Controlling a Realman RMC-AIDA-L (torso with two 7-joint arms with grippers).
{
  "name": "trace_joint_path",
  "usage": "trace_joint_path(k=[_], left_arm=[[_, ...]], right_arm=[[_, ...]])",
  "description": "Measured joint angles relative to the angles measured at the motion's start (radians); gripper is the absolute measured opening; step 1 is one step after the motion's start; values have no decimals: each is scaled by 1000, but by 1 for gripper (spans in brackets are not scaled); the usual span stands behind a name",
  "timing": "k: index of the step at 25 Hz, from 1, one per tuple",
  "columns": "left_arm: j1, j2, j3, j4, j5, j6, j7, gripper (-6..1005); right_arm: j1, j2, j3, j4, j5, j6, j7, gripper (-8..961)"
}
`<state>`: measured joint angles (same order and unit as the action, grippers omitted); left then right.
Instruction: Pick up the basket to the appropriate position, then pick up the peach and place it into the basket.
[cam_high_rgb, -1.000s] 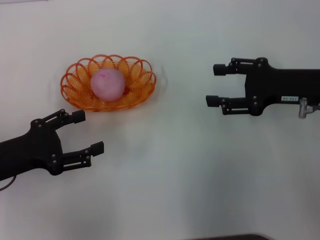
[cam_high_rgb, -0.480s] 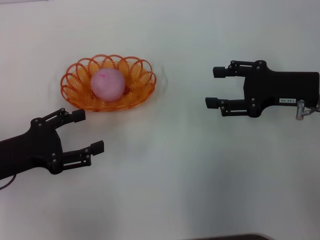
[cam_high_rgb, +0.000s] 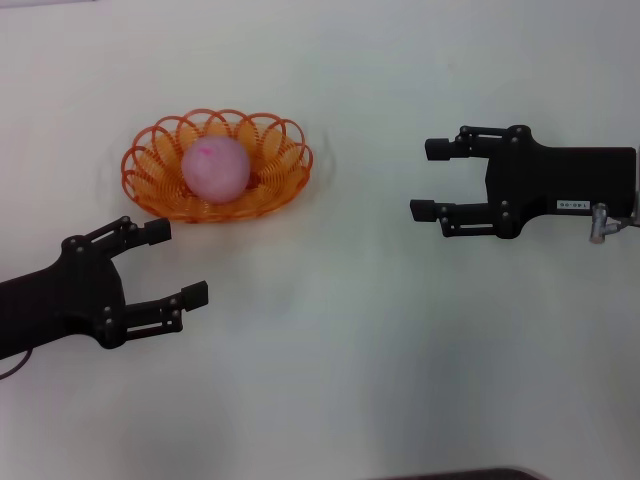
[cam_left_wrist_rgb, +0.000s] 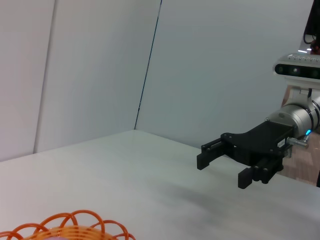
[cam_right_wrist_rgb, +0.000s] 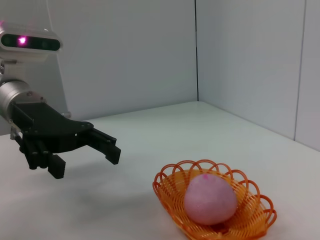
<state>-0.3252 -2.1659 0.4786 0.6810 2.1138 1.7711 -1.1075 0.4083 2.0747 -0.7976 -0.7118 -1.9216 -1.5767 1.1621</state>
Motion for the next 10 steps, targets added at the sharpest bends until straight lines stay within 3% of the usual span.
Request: trace_joint_path(k=[10], left_arm=[[0, 0, 0, 0, 0, 1, 0, 919]], right_arm=[[2, 2, 0, 0, -1, 0, 1, 794]])
